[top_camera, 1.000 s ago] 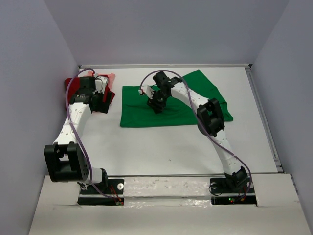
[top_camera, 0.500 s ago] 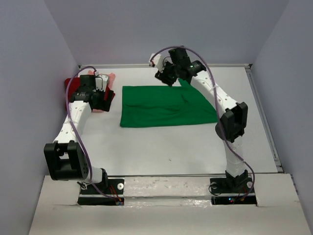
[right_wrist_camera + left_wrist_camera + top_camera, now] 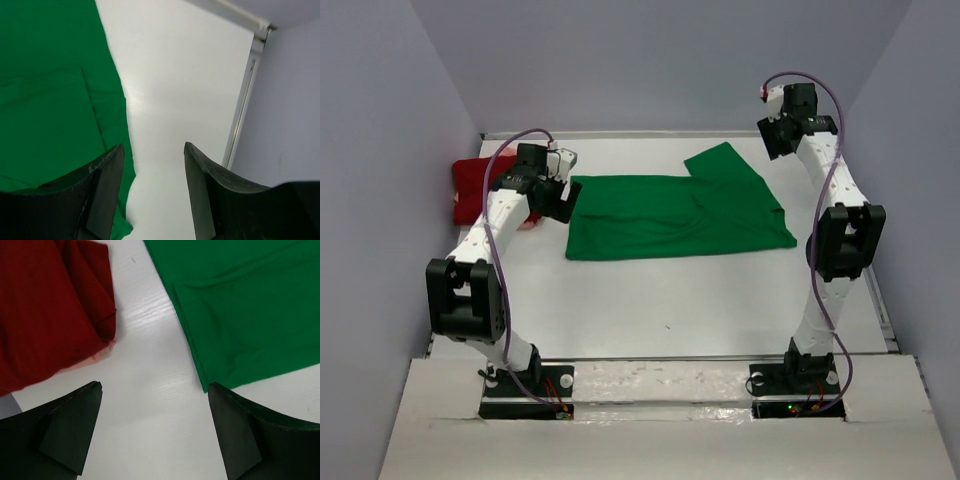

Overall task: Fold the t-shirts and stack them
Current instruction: Grap the side of the flattened tshirt furthest away from the robot with both arms, then fold the other side of the tshirt into a rectangle

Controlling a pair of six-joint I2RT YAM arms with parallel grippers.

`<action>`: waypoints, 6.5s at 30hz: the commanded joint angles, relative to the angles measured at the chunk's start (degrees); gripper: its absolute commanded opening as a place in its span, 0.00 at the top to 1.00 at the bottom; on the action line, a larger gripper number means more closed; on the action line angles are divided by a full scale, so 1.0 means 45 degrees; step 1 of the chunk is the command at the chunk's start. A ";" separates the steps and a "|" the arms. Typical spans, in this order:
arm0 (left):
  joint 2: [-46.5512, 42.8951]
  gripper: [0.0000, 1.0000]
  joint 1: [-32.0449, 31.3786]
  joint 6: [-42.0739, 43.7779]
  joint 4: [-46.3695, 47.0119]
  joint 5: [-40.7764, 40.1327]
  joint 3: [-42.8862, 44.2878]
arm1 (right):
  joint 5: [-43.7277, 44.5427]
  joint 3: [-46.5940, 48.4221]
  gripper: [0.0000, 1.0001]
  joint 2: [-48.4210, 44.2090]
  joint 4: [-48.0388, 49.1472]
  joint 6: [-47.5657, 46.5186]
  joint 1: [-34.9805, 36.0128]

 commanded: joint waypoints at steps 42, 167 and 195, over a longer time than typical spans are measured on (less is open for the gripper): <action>1.2692 0.10 0.1317 -0.1937 -0.2373 0.4059 1.4149 | -0.2865 0.0069 0.47 0.1450 -0.2444 0.2312 -0.1414; 1.2028 1.00 -0.0030 -0.1527 -0.3309 0.1501 1.3602 | -0.5404 0.7355 1.00 0.8326 -0.3186 0.2214 -0.2000; 1.0018 1.00 -0.0265 -0.1449 -0.2782 0.1872 1.3741 | -0.5678 0.4854 1.00 0.4537 -0.1721 0.1608 -0.2000</action>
